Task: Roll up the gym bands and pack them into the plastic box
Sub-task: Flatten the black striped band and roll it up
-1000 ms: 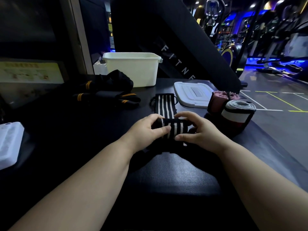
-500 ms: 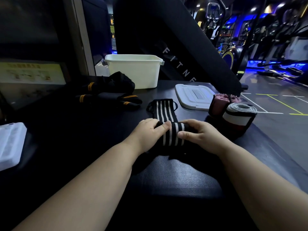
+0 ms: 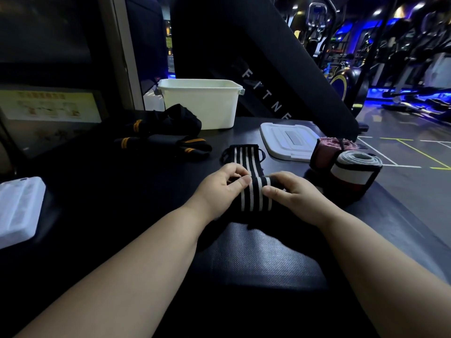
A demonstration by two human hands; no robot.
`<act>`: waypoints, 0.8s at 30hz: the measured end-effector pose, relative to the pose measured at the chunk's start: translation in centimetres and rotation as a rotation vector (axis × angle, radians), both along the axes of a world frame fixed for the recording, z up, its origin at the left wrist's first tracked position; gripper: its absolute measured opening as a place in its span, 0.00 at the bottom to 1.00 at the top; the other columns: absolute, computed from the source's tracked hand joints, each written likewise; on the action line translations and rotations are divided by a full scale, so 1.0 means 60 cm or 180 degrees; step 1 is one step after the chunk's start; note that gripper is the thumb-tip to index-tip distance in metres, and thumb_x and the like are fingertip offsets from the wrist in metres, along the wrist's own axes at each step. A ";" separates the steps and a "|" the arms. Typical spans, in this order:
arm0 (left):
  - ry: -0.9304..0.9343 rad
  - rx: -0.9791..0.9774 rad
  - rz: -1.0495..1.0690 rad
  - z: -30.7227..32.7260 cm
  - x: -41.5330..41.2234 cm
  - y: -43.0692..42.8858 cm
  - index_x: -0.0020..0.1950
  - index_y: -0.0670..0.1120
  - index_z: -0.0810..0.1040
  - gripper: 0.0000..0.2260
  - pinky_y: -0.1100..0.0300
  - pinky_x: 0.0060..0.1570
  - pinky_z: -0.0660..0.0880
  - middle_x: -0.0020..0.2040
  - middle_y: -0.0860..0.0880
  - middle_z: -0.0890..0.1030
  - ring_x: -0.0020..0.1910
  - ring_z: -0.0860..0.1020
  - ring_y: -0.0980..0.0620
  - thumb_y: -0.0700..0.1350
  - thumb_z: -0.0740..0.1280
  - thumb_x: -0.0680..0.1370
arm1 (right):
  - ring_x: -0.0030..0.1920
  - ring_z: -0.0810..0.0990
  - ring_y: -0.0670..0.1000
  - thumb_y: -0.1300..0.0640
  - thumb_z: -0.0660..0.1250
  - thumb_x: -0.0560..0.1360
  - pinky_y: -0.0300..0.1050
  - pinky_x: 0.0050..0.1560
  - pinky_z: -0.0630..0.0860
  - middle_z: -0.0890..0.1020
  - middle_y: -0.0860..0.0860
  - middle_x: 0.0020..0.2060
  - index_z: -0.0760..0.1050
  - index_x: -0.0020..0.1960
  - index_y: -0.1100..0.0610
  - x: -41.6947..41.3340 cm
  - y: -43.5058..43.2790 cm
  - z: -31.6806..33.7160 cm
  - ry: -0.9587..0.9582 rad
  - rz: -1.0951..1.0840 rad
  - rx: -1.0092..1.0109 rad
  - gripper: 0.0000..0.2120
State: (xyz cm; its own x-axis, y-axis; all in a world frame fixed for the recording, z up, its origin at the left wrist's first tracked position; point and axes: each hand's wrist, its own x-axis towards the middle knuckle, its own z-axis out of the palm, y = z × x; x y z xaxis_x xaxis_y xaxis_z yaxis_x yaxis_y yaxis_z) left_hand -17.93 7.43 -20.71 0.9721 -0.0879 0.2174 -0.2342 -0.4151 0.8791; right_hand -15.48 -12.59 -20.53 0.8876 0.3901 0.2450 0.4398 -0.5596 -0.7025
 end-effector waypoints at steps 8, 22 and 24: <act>0.0141 -0.0042 0.0091 -0.005 0.014 -0.001 0.49 0.52 0.78 0.06 0.60 0.45 0.71 0.41 0.54 0.77 0.40 0.73 0.56 0.53 0.65 0.80 | 0.48 0.81 0.45 0.43 0.77 0.61 0.45 0.55 0.78 0.81 0.46 0.48 0.74 0.54 0.38 -0.013 -0.010 0.003 0.0028 0.0244 0.0223 0.23; 0.0052 0.0361 -0.0276 -0.004 0.000 0.015 0.61 0.56 0.75 0.23 0.60 0.60 0.75 0.58 0.55 0.79 0.57 0.77 0.58 0.48 0.78 0.69 | 0.51 0.79 0.42 0.32 0.72 0.53 0.43 0.55 0.77 0.79 0.42 0.51 0.77 0.52 0.40 -0.004 -0.009 0.003 -0.0124 -0.0139 -0.0024 0.29; 0.0030 0.0523 -0.0273 -0.002 0.000 0.014 0.62 0.56 0.73 0.26 0.59 0.61 0.74 0.58 0.55 0.78 0.58 0.77 0.58 0.46 0.78 0.68 | 0.52 0.78 0.40 0.31 0.71 0.54 0.40 0.55 0.76 0.77 0.40 0.53 0.77 0.54 0.41 -0.004 -0.009 0.001 -0.0185 -0.0149 -0.0078 0.31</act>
